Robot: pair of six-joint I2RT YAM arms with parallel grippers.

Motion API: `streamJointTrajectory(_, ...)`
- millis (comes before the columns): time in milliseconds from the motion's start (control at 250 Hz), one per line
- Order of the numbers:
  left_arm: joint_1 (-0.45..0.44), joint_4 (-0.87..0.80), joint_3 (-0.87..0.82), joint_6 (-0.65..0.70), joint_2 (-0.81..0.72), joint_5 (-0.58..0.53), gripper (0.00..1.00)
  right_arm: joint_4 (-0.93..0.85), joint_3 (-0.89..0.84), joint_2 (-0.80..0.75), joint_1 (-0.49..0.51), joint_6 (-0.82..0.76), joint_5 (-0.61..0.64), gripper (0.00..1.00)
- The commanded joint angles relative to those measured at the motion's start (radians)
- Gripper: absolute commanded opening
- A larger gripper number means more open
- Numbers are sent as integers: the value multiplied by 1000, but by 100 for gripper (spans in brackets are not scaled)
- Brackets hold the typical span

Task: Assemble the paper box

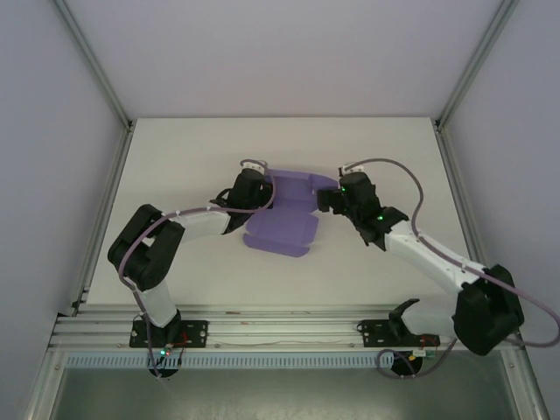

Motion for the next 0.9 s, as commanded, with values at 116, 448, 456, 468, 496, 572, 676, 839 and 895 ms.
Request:
streamJointTrajectory(116,-11,-35,36,9,-17,-26,0,-34,-87,8,1,30,-12,100)
streamJointTrajectory(448,-11,-38,43,4,2,9,0,206,38,231,2,16,54,100)
streamJointTrajectory(456,-11,-38,43,4,2,9,0,207,42,233,3,14,48,100)
streamJointTrajectory(468,-11,-36,43,3,4,9,0,207,47,240,2,11,39,100)
streamJointTrajectory(496,-11,-38,42,0,5,10,0,208,60,254,4,6,17,100)
streamJointTrajectory(572,-11,-37,44,-11,9,9,0,219,77,287,11,4,-20,100)
streamJointTrajectory(676,-11,-38,52,-15,13,14,0,227,79,307,23,7,-19,100)
streamJointTrajectory(839,-11,-43,53,-4,10,-19,0,185,17,188,25,47,21,100)
streamJointTrajectory(895,-9,-48,52,7,10,-33,0,161,-22,108,27,62,25,100)
